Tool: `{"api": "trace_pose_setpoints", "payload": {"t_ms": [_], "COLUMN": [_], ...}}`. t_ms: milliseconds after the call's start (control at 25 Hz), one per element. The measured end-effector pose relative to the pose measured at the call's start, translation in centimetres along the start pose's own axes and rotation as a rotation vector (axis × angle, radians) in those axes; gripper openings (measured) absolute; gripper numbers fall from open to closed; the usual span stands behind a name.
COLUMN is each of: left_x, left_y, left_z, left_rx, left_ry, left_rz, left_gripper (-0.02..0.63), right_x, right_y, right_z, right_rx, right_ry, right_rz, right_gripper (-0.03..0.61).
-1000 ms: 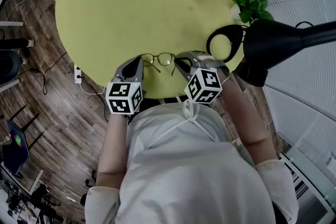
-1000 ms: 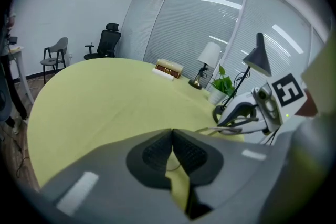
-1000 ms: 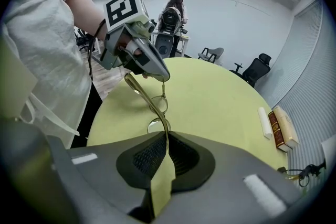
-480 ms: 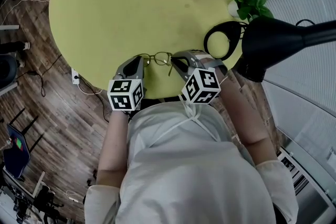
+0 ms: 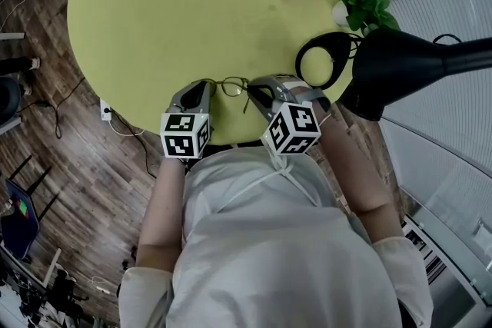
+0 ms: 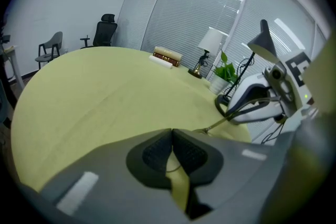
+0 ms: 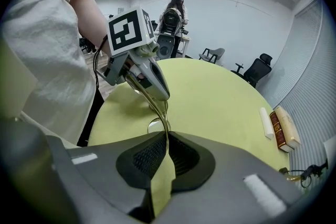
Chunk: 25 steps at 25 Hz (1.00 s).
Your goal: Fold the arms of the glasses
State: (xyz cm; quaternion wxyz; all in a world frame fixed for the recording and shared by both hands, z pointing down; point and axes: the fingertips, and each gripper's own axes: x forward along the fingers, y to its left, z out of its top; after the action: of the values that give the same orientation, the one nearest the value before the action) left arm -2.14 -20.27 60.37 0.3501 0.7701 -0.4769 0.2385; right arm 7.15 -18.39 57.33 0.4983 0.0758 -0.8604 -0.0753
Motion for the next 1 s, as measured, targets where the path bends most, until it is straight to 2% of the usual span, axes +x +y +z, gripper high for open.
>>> {"api": "trace_pose_setpoints", "payload": {"t_ms": [480,880,1000], "left_x": [-2.2,-1.2,-0.9], "left_y": [0.5,0.1,0.2], "left_z": [0.5,-3.7,-3.9], "left_rx": [0.01,-0.019,-0.025], "left_ry": [-0.021,0.118,0.129], "left_rz": [0.008,0.003,0.014], "left_gripper": [0.006,0.006,0.006], "right_x": [0.0,0.0,0.0], "right_y": [0.4,0.4,0.2], "right_z": [-0.2,0.1,0.5], "right_rx": [-0.017,0.003,0.006], "right_ry": [0.024,0.048,0.06], "right_rz": [0.024,0.041,0.044], "right_gripper": [0.017,0.017,0.018]}}
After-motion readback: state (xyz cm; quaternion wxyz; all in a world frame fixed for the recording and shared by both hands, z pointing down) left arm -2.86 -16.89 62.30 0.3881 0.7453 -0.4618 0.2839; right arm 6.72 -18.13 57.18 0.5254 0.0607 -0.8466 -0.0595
